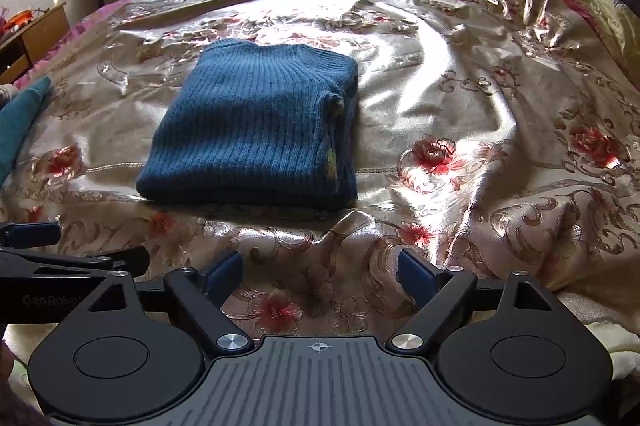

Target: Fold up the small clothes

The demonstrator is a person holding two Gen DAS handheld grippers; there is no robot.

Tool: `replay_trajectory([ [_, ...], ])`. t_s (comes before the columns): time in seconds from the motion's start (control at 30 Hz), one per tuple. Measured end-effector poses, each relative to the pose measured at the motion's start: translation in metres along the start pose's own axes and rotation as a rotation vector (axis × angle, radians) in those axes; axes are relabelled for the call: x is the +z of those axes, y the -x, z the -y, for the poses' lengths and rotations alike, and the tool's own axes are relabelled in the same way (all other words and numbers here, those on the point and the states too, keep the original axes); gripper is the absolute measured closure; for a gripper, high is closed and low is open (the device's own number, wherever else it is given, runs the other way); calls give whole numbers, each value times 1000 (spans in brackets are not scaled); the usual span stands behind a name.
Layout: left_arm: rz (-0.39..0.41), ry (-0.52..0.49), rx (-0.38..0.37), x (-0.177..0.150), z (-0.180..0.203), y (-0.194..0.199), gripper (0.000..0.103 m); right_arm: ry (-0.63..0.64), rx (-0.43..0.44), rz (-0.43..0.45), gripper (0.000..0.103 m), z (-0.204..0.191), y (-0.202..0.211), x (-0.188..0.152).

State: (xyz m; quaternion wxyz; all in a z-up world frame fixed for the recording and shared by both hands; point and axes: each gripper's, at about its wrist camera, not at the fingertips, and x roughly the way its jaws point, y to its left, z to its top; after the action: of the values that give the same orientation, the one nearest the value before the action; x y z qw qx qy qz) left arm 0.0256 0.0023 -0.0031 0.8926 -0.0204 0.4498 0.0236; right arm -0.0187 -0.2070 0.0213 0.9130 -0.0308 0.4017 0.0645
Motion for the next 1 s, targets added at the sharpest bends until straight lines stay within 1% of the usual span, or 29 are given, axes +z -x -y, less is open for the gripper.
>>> replay_trajectory([
  [0.1, -12, 12, -4, 0, -2, -1, 0, 0, -1, -1, 16, 0, 0, 0],
  [0.37, -6, 24, -3, 0, -3, 1, 0, 14, -10, -5, 16, -2, 0, -2],
  [1.0, -12, 12, 4, -1, 1, 4, 0, 1, -26, -12, 16, -1, 4, -3],
])
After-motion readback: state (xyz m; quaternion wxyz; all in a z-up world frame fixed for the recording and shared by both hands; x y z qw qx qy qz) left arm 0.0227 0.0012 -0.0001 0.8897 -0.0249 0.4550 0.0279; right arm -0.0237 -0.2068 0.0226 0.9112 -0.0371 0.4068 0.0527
